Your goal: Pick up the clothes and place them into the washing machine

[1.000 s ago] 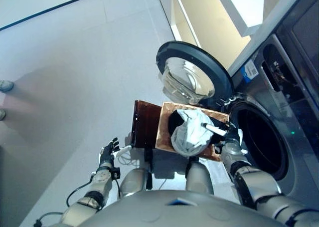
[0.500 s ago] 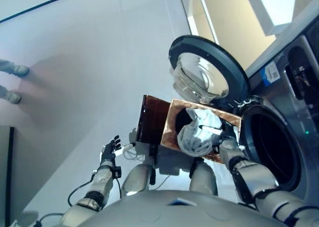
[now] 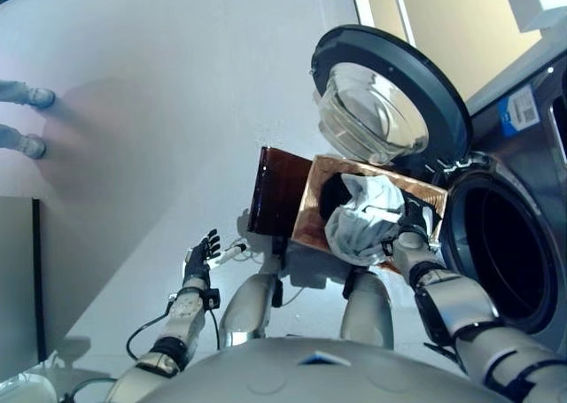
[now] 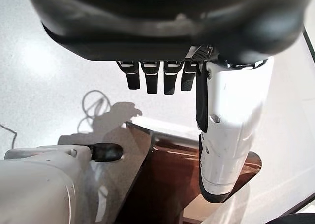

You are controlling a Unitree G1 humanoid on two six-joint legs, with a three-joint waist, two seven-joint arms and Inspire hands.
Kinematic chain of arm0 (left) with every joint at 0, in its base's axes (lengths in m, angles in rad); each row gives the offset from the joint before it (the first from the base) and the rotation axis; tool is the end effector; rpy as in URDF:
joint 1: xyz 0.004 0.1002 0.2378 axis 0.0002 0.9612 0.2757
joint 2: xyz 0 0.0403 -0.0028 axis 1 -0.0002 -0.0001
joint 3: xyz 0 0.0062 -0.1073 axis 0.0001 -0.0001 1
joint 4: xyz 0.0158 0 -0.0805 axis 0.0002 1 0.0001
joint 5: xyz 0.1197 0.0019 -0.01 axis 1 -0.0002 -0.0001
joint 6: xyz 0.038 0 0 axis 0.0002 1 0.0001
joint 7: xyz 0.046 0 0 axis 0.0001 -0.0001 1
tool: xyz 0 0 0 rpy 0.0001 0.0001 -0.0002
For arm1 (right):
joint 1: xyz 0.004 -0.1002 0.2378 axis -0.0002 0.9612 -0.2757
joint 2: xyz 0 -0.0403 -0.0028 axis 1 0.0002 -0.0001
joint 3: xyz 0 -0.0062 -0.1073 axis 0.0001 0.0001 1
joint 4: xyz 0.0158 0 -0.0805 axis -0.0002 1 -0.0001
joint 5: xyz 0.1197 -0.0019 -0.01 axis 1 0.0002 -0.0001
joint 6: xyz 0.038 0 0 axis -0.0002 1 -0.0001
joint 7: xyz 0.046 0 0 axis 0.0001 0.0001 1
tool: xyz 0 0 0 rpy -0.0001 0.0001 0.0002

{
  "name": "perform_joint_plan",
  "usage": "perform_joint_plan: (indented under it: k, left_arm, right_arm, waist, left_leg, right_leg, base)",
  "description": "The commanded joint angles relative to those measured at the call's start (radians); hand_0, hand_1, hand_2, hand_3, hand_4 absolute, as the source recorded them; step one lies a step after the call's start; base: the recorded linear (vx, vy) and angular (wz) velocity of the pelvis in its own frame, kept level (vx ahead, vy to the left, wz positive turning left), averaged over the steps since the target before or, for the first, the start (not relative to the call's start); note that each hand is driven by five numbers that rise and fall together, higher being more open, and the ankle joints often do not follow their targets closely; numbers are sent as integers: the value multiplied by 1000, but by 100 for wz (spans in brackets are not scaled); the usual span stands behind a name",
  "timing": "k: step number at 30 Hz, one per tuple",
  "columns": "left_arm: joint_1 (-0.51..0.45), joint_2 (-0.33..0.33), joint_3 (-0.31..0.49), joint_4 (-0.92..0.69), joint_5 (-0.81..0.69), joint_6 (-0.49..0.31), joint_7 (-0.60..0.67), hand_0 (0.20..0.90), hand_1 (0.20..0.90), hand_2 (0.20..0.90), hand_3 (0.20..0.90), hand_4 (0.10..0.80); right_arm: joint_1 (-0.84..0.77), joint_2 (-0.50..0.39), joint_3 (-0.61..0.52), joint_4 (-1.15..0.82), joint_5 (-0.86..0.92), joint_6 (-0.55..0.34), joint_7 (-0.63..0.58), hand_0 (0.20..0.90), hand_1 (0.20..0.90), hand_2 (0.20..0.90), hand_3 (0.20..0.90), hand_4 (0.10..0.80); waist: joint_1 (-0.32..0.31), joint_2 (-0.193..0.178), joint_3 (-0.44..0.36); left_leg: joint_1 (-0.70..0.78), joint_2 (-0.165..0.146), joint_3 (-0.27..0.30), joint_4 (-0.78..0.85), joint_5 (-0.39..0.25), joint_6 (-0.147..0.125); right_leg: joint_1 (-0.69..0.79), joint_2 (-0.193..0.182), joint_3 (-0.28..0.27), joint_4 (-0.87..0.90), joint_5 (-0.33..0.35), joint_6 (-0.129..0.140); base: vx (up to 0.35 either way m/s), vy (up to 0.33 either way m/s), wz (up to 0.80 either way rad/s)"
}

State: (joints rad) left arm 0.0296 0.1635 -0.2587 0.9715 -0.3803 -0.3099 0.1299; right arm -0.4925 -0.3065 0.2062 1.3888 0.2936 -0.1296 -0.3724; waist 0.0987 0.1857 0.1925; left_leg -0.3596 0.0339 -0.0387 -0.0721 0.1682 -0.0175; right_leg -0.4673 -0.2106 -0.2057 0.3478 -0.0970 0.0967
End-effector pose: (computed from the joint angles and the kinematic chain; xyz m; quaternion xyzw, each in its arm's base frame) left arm 0.1226 0.1785 -0.1197 -0.0107 0.3500 0.0846 0.9328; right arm 0.2366 -0.2381 -0.0677 -0.1563 0.3468 -0.2383 0.8936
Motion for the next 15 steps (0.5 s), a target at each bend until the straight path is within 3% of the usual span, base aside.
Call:
perform_joint_plan:
  k: [1,15]
  left_arm:
    - [-71,53,-22,-59,-14,-37,18,900,900,900,900,800]
    - [-90,54,-21,-18,0,-39,41,900,900,900,900,800]
  right_arm:
    - [-83,68,61,-29,-16,-10,35,200,200,200,200,300]
    - [-62,71,59,-42,-37,-15,32,200,200,200,200,300]
  waist:
    - [34,-53,59]
    - [29,-80,45]
  left_leg:
    - [50,-18,14,23,-82,-77]
    - [46,-19,2,21,-86,-75]
  right_leg:
    - [137,-92,32,-341,234,62]
    - [142,-96,21,-340,230,65]
  base:
    - [0,0,0]
    - [15,-3,4]
